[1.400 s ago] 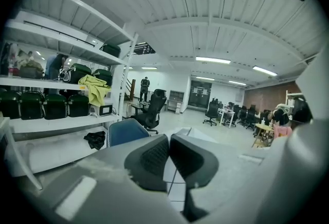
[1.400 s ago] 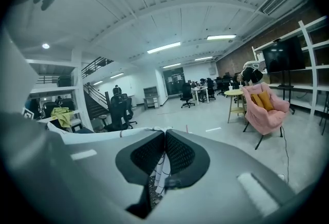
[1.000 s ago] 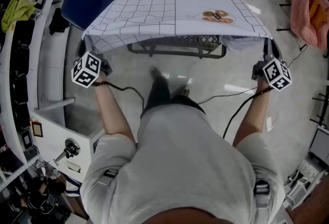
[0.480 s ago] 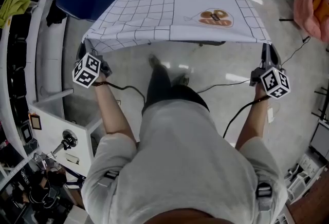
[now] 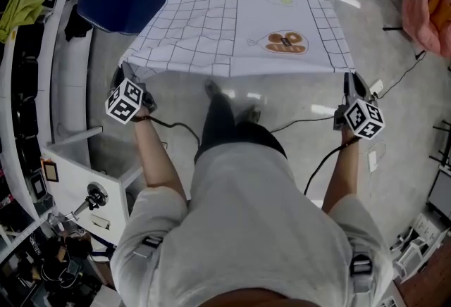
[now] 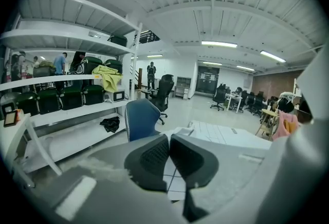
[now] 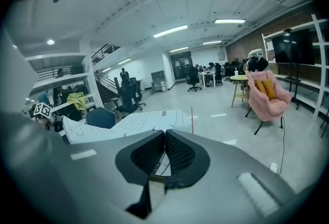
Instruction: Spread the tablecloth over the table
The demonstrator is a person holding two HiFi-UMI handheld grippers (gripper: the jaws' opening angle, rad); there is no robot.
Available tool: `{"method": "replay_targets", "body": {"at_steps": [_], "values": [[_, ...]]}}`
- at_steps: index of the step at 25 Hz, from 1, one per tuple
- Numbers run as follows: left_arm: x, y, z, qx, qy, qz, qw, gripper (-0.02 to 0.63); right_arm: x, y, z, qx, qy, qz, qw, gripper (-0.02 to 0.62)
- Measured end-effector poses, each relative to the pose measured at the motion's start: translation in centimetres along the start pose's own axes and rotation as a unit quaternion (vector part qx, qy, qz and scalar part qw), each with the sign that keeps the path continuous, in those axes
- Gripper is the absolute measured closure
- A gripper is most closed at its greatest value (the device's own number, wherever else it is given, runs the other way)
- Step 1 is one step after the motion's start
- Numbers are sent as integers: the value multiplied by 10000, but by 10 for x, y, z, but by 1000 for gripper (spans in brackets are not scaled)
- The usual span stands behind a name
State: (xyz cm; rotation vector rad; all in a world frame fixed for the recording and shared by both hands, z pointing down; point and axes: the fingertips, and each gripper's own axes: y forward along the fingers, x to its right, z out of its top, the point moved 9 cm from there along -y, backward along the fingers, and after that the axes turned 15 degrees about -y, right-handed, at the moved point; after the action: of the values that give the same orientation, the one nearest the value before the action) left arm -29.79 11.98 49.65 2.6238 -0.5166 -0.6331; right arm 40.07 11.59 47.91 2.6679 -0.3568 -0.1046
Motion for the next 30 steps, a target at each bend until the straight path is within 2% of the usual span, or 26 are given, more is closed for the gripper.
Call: {"method": "replay_targets", "body": {"at_steps": [4, 10, 15, 19, 24, 30], "values": [[-3, 8, -2, -150, -31, 37, 9999, 583, -13, 8, -11, -214, -122, 135, 9996, 588], [1, 15, -9, -348, 3, 40, 9994, 583, -19, 14, -21, -443, 12, 119, 9989, 588], [27, 25, 17, -182, 81, -221, 9996, 583, 2, 9, -9, -493, 375, -177, 9979, 588], [44, 31, 41, 99, 73, -443, 9989, 583, 19, 13, 5, -322, 744, -491, 9955, 588], [65, 55, 52, 178, 101, -562, 9982, 583, 23, 61, 53, -92, 347, -530, 9979, 588], [86, 111, 63, 66, 396, -857, 9955, 583, -11, 129, 95, -65, -62, -505, 9987, 588]]}}
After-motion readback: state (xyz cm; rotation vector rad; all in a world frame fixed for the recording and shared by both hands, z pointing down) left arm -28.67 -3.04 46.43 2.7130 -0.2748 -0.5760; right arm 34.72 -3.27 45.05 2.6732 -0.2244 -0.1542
